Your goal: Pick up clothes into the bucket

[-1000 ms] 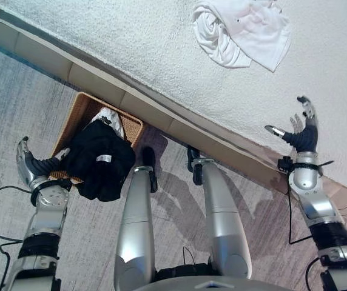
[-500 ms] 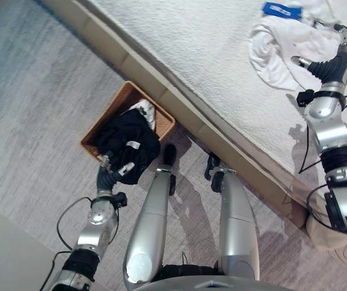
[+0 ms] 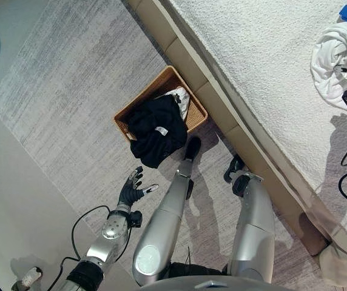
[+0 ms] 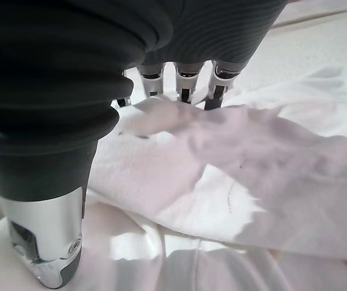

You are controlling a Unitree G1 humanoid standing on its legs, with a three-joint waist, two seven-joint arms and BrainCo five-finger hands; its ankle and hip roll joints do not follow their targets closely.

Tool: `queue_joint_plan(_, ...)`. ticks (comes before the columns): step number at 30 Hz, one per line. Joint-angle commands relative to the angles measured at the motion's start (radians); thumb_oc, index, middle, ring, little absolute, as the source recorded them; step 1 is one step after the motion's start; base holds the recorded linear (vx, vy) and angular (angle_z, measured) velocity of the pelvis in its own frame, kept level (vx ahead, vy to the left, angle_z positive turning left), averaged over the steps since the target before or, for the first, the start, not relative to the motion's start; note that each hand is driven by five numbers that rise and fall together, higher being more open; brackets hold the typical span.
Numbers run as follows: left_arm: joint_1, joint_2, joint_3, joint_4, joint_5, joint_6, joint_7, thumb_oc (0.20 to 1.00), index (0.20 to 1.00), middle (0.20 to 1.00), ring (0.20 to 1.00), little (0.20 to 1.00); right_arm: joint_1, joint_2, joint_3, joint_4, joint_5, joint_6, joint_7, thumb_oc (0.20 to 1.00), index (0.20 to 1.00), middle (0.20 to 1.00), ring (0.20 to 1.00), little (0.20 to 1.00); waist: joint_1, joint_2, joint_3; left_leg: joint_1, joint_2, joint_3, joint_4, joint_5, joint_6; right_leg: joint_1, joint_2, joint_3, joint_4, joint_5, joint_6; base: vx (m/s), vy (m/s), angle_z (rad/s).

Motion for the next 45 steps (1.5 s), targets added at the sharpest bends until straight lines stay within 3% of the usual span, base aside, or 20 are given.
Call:
queue_joint_plan(1, 0.012, 0.003, -0.024, 0.011, 0.041, -0.004, -0.02, 1.0, 1.0, 1.0, 1.0, 1.0, -0.028, -0.12, 0.091, 0.01, -0.036, -0.002, 0.055, 1.0, 1.0, 1.0, 1.0, 1.0, -0.029, 0.082, -0.018, -0.009, 0.061, -0.004, 0.005, -0.034, -0.008, 0.047, -0.013, 0.06, -0.004, -0.032, 0.078, -0.02, -0.066, 0.15)
queue_joint_plan(6, 0.002, -0.01, -0.02, 0.015, 0.026, 0.004, -0.051, 1.0, 1.0, 1.0, 1.0, 1.0, -0.053, -0.132, 0.132, 0.041, -0.056, 0.008, 0.137, 1.0, 1.0, 1.0, 1.0, 1.0, -0.023, 0.088, -0.018, -0.006, 0.06, -0.018, -0.01, -0.02, -0.01, 0.044, -0.016, 0.058, -0.003, -0.031, 0.079, -0.01, -0.035, 0.06)
queue_joint_plan(7, -0.001, -0.012, -0.019, 0.015, 0.024, 0.005, -0.053, 1.0, 1.0, 1.0, 1.0, 1.0, -0.045, -0.136, 0.134, 0.035, -0.057, 0.004, 0.147, 0.931, 0.931, 0.931, 0.931, 0.931, -0.022, 0.089, -0.018, -0.004, 0.059, -0.02, -0.015, -0.018, -0.011, 0.045, -0.015, 0.058, -0.004, -0.03, 0.079, 0.0, 0.0, 0.0)
queue_joint_plan(8, -0.004, -0.012, -0.016, 0.012, 0.022, 0.005, -0.055, 1.0, 1.0, 1.0, 1.0, 1.0, -0.045, -0.139, 0.137, 0.025, -0.052, 0.0, 0.152, 0.272, 0.272, 0.272, 0.272, 0.272, -0.022, 0.088, -0.018, -0.003, 0.059, -0.021, -0.017, -0.017, -0.011, 0.046, -0.014, 0.058, -0.005, -0.029, 0.08, 0.0, 0.0, 0.0)
queue_joint_plan(9, -0.009, -0.013, -0.014, 0.013, 0.022, 0.005, -0.057, 1.0, 1.0, 1.0, 1.0, 1.0, -0.045, -0.141, 0.14, 0.018, -0.05, -0.004, 0.157, 0.2, 0.2, 0.2, 0.2, 0.2, -0.022, 0.087, -0.018, -0.005, 0.059, -0.021, -0.015, -0.016, -0.011, 0.046, -0.014, 0.059, -0.007, -0.028, 0.081, 0.0, 0.0, 0.0)
queue_joint_plan(15, -0.024, -0.021, -0.008, 0.02, 0.017, 0.004, -0.054, 1.0, 1.0, 1.0, 1.0, 1.0, -0.06, -0.144, 0.149, -0.029, -0.018, -0.023, 0.131, 0.2, 0.2, 0.2, 0.2, 0.2, -0.027, 0.078, -0.018, -0.004, 0.059, -0.014, -0.006, -0.02, -0.011, 0.05, -0.008, 0.066, -0.02, -0.015, 0.083, 0.0, 0.0, 0.0)
queue_joint_plan(19, -0.033, -0.016, 0.008, 0.032, 0.019, 0.0, -0.05, 1.0, 1.0, 1.0, 1.0, 1.0, -0.067, -0.126, 0.142, -0.14, 0.062, -0.062, 0.113, 0.2, 0.2, 0.2, 0.2, 0.2, -0.038, 0.054, -0.018, -0.002, 0.068, 0.002, 0.017, -0.032, -0.012, 0.061, 0.008, 0.078, -0.045, 0.004, 0.085, -0.01, 0.017, -0.02)
queue_joint_plan(22, -0.037, -0.007, 0.03, 0.05, 0.019, -0.005, -0.048, 1.0, 1.0, 1.0, 1.0, 1.0, -0.046, -0.097, 0.1, -0.279, 0.18, -0.106, 0.092, 0.2, 0.2, 0.2, 0.2, 0.2, -0.056, 0.014, -0.018, 0.019, 0.085, 0.022, 0.042, -0.051, -0.015, 0.099, 0.035, 0.087, -0.094, 0.034, 0.09, -0.03, 0.03, -0.18)
queue_joint_plan(24, -0.037, 0.0, 0.038, 0.052, 0.019, -0.006, -0.047, 1.0, 1.0, 1.0, 1.0, 1.0, -0.031, -0.091, 0.085, -0.316, 0.2, -0.117, 0.086, 0.2, 0.2, 0.2, 0.2, 0.2, -0.058, 0.003, -0.018, 0.029, 0.091, 0.028, 0.045, -0.055, -0.015, 0.112, 0.044, 0.089, -0.106, 0.041, 0.09, -0.03, 0.017, -0.25)
queue_joint_plan(25, -0.038, 0.008, 0.063, 0.057, 0.017, -0.011, -0.044, 1.0, 1.0, 1.0, 1.0, 1.0, 0.004, -0.082, 0.043, -0.403, 0.269, -0.141, 0.088, 0.2, 0.2, 0.2, 0.2, 0.2, -0.068, -0.023, -0.018, 0.058, 0.103, 0.038, 0.051, -0.066, -0.017, 0.151, 0.056, 0.092, -0.138, 0.055, 0.092, -0.04, 0.012, -0.27)
queue_joint_plan(27, -0.035, 0.016, 0.071, 0.054, 0.014, -0.012, -0.043, 1.0, 1.0, 1.0, 1.0, 1.0, 0.028, -0.076, 0.017, -0.436, 0.304, -0.151, 0.085, 0.2, 0.2, 0.2, 0.2, 0.2, -0.068, -0.032, -0.018, 0.077, 0.108, 0.041, 0.049, -0.07, -0.017, 0.173, 0.063, 0.091, -0.152, 0.062, 0.093, -0.07, 0.032, -0.27)
queue_joint_plan(28, -0.041, 0.024, 0.102, 0.056, 0.009, -0.015, -0.041, 1.0, 1.0, 1.0, 1.0, 1.0, 0.069, -0.065, -0.046, -0.487, 0.378, -0.173, 0.095, 0.2, 0.2, 0.2, 0.2, 0.2, -0.073, -0.05, -0.018, 0.093, 0.117, 0.049, 0.041, -0.046, -0.016, 0.202, 0.075, 0.082, -0.206, 0.113, 0.092, -0.09, 0.071, -0.27)
queue_joint_plan(31, -0.044, 0.037, 0.128, 0.053, 0.012, -0.016, -0.044, 1.0, 1.0, 1.0, 1.0, 1.0, 0.136, -0.064, -0.095, -0.564, 0.402, -0.188, 0.102, 0.2, 0.2, 0.2, 0.2, 0.2, -0.081, -0.071, -0.018, 0.145, 0.122, 0.061, 0.037, -0.055, -0.017, 0.264, 0.081, 0.089, -0.242, 0.124, 0.096, -0.02, 0.061, -0.29)
queue_joint_plan(36, -0.101, 0.079, 0.164, 0.03, 0.046, -0.019, -0.068, 1.0, 1.0, 1.0, 1.0, 1.0, 0.275, -0.086, -0.161, -0.697, 0.416, -0.198, 0.16, 0.2, 0.2, 0.2, 0.2, 0.2, -0.113, -0.11, -0.018, 0.332, 0.129, 0.089, 0.038, -0.099, -0.01, 0.474, 0.09, 0.1, -0.323, 0.144, 0.11, 0.04, 0.075, -0.24)
queue_joint_plan(39, -0.122, 0.105, 0.171, 0.0, 0.062, -0.018, -0.078, 1.0, 1.0, 1.0, 1.0, 1.0, 0.318, -0.075, -0.171, -0.722, 0.456, -0.2, 0.201, 0.2, 0.2, 0.2, 0.2, 0.2, -0.12, -0.122, -0.04, 0.38, 0.137, 0.104, 0.033, -0.113, -0.007, 0.524, 0.101, 0.11, -0.36, 0.159, 0.117, 0.06, 0.067, -0.34)
queue_joint_plan(45, -0.247, 0.142, 0.173, -0.106, 0.143, -0.009, -0.068, 1.0, 1.0, 1.0, 1.0, 1.0, 0.456, -0.063, -0.173, -0.871, 0.503, -0.171, 0.315, 0.2, 0.2, 0.2, 0.2, 0.2, -0.152, -0.146, -0.174, 0.515, 0.156, 0.139, -0.074, -0.118, -0.012, 0.664, 0.129, 0.106, -0.516, 0.203, 0.139, 0.11, 0.024, -0.26)
